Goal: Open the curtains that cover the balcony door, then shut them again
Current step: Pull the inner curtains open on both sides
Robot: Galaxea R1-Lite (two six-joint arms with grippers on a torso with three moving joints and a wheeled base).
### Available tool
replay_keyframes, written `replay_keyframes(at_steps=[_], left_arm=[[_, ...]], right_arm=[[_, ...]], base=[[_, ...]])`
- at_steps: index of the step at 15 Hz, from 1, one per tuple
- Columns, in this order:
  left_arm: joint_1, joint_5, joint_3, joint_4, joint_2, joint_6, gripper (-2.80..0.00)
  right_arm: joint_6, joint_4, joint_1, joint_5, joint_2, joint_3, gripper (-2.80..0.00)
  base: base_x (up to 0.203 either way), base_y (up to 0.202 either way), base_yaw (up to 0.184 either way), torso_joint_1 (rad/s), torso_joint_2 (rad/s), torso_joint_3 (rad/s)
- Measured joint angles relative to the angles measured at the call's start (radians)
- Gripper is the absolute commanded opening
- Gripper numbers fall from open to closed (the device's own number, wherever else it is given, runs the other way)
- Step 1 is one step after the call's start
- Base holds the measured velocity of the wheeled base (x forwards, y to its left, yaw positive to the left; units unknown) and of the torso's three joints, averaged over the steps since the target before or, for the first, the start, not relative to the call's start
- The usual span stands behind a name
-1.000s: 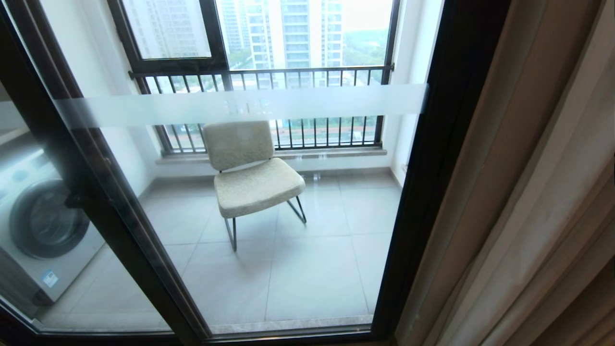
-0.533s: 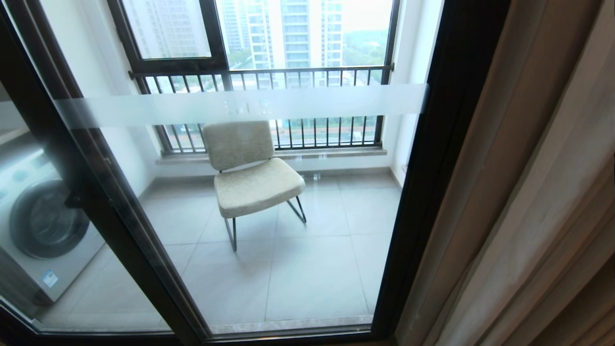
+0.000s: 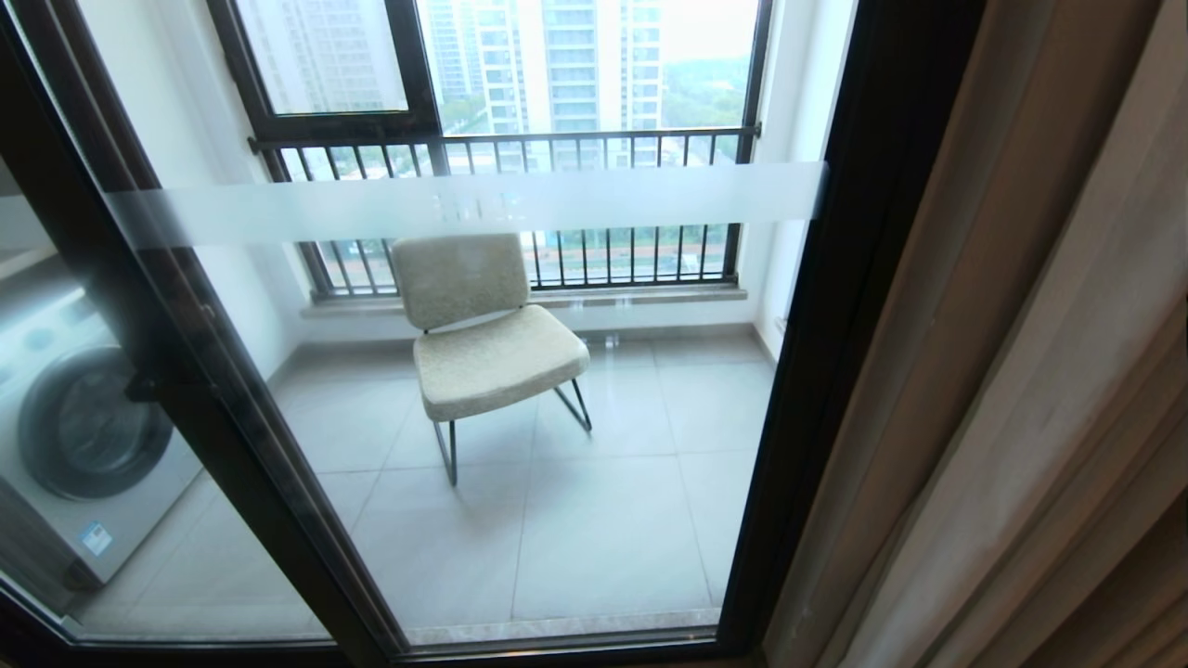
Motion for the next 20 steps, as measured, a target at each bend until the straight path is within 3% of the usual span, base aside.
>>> replay_keyframes(at_steps=[6, 7, 13, 20], left_arm=[[0.0, 0.0, 0.0, 0.0, 0.0, 0.0, -2.8], [0.0, 0.0, 0.0, 0.0, 0.0, 0.0, -2.8], [0.0, 0.0, 0.0, 0.0, 0.0, 0.0, -2.8], [0.0, 0.0, 0.0, 0.0, 0.0, 0.0, -2.8]], right_arm=[[-0.049, 0.04, 0.001, 0.0, -0.141, 0.126, 0.0], [-0.061, 0.062, 0.002, 0.004, -0.174, 0.152, -2.8], [-0.146, 0.182, 0.045, -0.01, -0.384, 0.293, -2.8], [-0.197, 0.222, 0.252, -0.221, -0.595, 0.535, -2.8]], base=[[0.0, 0.0, 0.0, 0.0, 0.0, 0.0], [0.0, 0.0, 0.0, 0.0, 0.0, 0.0], [0.0, 0.0, 0.0, 0.0, 0.0, 0.0], [0.0, 0.0, 0.0, 0.0, 0.0, 0.0]])
